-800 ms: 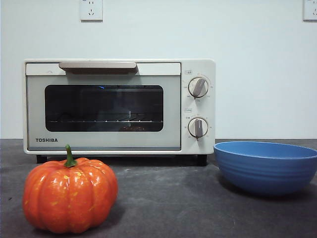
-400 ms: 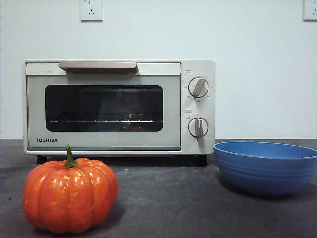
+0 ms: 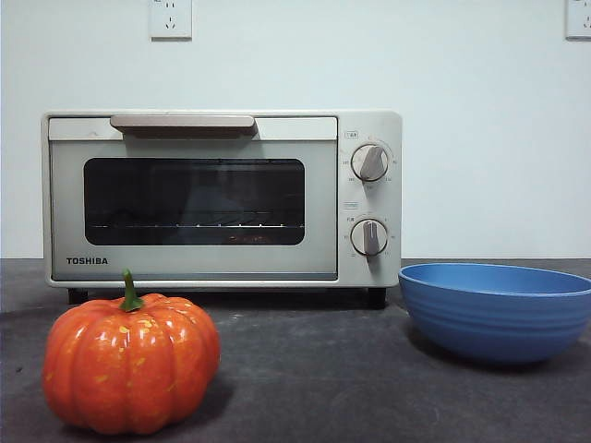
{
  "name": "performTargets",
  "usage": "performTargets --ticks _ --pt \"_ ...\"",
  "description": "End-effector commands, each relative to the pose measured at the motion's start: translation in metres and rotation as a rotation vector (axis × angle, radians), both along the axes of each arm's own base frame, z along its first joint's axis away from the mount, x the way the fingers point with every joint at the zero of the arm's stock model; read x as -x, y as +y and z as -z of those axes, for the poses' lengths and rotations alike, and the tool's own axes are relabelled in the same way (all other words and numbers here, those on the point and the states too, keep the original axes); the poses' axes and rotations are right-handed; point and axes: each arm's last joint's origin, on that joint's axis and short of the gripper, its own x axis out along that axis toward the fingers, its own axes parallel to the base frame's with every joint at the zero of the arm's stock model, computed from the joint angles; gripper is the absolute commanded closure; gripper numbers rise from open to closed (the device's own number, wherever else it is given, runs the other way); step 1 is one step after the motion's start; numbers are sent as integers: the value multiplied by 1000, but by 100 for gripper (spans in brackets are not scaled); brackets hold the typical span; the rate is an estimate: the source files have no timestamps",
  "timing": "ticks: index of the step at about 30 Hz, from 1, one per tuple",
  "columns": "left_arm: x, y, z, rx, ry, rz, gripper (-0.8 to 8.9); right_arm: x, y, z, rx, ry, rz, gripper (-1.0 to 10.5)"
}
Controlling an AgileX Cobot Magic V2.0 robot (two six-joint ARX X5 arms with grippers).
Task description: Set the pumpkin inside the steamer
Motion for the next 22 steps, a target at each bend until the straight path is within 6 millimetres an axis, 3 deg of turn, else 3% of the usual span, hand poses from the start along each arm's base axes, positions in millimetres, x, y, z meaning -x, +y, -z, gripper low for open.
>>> performTargets --ticks 1,9,17,19,22 --pt "-3 -4 -13 -81 2 91 797 -1 5 -10 63 17 -100 940" --pt "4 -15 -17 -177 101 249 797 7 24 -9 127 163 -317 940" --pt "5 -17 -17 -182 96 263 781 9 28 -9 132 166 -353 938" --pt "5 -17 -17 -181 97 263 769 9 28 -9 132 166 -353 898" --pt "5 -17 -17 -181 96 263 654 9 28 -9 128 165 -350 711"
